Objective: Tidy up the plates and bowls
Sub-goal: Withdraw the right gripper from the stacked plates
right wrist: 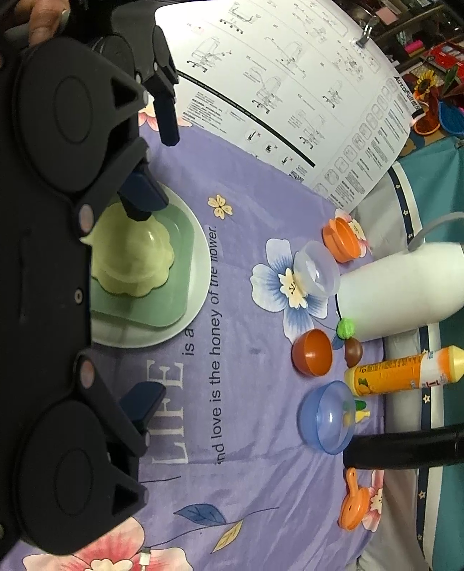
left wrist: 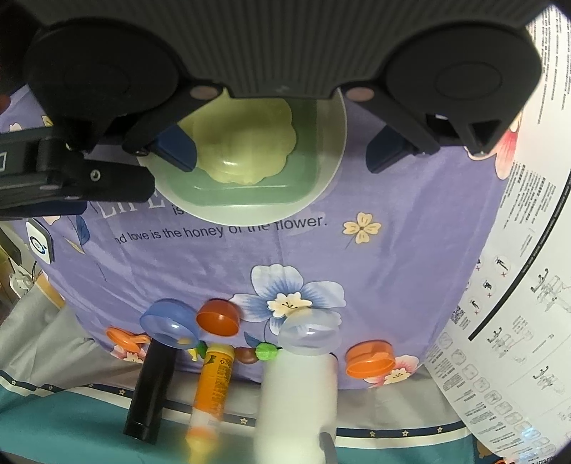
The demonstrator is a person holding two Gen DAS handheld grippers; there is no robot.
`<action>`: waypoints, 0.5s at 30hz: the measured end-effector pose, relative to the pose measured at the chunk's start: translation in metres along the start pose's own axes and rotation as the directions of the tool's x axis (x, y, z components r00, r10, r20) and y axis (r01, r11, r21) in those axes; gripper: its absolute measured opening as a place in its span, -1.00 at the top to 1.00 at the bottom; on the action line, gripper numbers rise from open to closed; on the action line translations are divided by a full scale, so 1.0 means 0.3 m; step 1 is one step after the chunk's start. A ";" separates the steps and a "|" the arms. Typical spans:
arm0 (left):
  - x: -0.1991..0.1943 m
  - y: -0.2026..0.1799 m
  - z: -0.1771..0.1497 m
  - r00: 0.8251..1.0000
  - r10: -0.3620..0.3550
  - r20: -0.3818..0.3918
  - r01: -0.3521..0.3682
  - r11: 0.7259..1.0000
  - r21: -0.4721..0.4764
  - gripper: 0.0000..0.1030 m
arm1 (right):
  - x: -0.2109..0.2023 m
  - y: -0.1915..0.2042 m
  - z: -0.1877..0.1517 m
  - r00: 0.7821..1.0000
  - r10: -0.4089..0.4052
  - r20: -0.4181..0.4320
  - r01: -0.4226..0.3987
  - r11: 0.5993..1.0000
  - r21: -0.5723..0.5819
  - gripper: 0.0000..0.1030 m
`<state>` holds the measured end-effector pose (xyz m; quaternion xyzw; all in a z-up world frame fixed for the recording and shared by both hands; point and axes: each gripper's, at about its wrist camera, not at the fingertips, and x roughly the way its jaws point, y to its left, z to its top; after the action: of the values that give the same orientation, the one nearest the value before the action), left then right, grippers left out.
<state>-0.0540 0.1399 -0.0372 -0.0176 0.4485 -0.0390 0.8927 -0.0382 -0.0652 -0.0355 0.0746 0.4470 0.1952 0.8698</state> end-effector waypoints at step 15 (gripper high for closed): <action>0.025 -0.010 0.013 1.000 0.004 -0.007 -0.004 1.000 0.015 -1.00 | 0.010 -0.034 -0.001 1.000 -0.026 -0.004 0.026 0.999 0.044 -1.00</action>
<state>-0.0466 0.1364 -0.0407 -0.0101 0.4513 -0.0407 0.8914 -0.0341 -0.0733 -0.0410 0.0878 0.4537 0.1742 0.8696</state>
